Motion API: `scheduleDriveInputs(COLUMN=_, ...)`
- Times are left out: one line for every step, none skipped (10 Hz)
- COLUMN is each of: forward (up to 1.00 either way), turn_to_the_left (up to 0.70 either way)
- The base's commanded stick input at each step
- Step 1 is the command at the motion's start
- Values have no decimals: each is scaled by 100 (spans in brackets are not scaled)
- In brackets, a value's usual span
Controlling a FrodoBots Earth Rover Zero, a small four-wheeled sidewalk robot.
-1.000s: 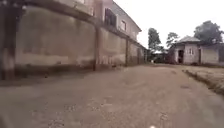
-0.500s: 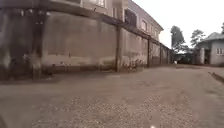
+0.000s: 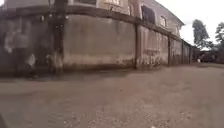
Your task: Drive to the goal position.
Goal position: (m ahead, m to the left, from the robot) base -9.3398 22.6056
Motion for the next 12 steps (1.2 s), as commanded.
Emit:
scheduleDriveInputs(forward=0, turn_to_the_left=45)
scheduleDriveInputs(forward=0, turn_to_the_left=45)
scheduleDriveInputs(forward=0, turn_to_the_left=45)
scheduleDriveInputs(forward=0, turn_to_the_left=45)
scheduleDriveInputs(forward=19, turn_to_the_left=40)
scheduleDriveInputs(forward=41, turn_to_the_left=35)
scheduleDriveInputs(forward=62, turn_to_the_left=29)
scheduleDriveInputs(forward=70, turn_to_the_left=27)
scheduleDriveInputs(forward=70, turn_to_the_left=27)
scheduleDriveInputs(forward=70, turn_to_the_left=27)
scheduleDriveInputs(forward=70, turn_to_the_left=27)
scheduleDriveInputs(forward=70, turn_to_the_left=27)
